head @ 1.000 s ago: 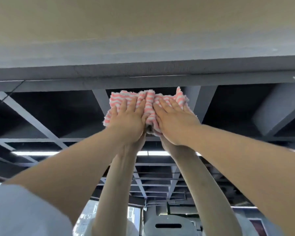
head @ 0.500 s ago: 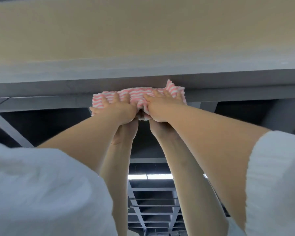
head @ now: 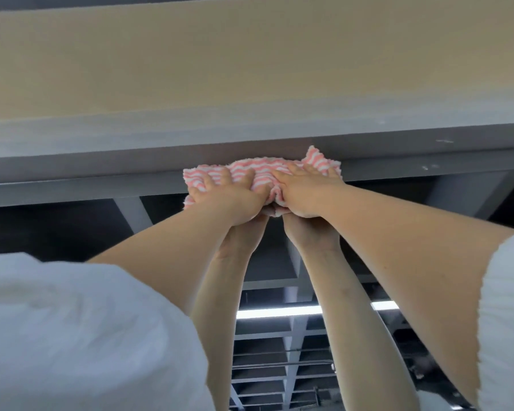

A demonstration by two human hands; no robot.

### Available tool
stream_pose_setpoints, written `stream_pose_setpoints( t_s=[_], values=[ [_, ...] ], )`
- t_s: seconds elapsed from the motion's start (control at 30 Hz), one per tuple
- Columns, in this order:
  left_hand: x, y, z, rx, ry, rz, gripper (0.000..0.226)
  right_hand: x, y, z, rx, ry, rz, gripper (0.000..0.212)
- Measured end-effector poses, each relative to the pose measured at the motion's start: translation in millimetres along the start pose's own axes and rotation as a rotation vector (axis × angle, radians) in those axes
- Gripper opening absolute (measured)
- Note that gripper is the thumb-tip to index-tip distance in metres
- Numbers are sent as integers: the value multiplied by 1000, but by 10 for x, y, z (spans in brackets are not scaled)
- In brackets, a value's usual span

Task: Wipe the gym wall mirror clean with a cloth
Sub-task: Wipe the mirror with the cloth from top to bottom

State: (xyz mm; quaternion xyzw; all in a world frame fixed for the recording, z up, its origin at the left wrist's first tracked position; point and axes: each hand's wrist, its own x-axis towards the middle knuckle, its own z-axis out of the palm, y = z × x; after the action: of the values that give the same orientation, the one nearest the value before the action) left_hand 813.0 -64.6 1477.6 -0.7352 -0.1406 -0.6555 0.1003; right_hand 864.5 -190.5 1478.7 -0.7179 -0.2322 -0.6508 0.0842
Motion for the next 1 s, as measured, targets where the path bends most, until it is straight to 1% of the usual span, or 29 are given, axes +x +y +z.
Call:
stream_pose_setpoints(
  t_s=[0.13, 0.23, 0.33, 0.43, 0.57, 0.73, 0.9, 1.0],
  values=[
    [-142, 906, 137, -28, -6, 77, 59, -241, 852, 63, -11, -35, 57, 70],
    [-234, 1427, 233, -42, 4, 106, 58, -449, 1371, 99, 2, -45, 74, 70],
    [-317, 1814, 315, -41, 16, 131, 56, -634, 1762, 137, 16, -54, 87, 64],
    [-323, 2003, 350, -41, 11, 126, 53, -709, 1915, 162, 50, -60, 96, 62],
    [-324, 2052, 324, -34, -7, 116, 53, -740, 1892, 132, 74, -88, 125, 64],
    [-350, 1900, 321, -60, -33, 135, 53, -797, 1726, 153, 88, -107, 192, 60],
    [-486, 1592, 274, -26, -32, 127, 53, -814, 1424, 150, 116, -109, 168, 56],
    [-561, 1283, 228, -5, -44, 112, 53, -804, 1125, 148, 129, -115, 138, 55]
  ],
)
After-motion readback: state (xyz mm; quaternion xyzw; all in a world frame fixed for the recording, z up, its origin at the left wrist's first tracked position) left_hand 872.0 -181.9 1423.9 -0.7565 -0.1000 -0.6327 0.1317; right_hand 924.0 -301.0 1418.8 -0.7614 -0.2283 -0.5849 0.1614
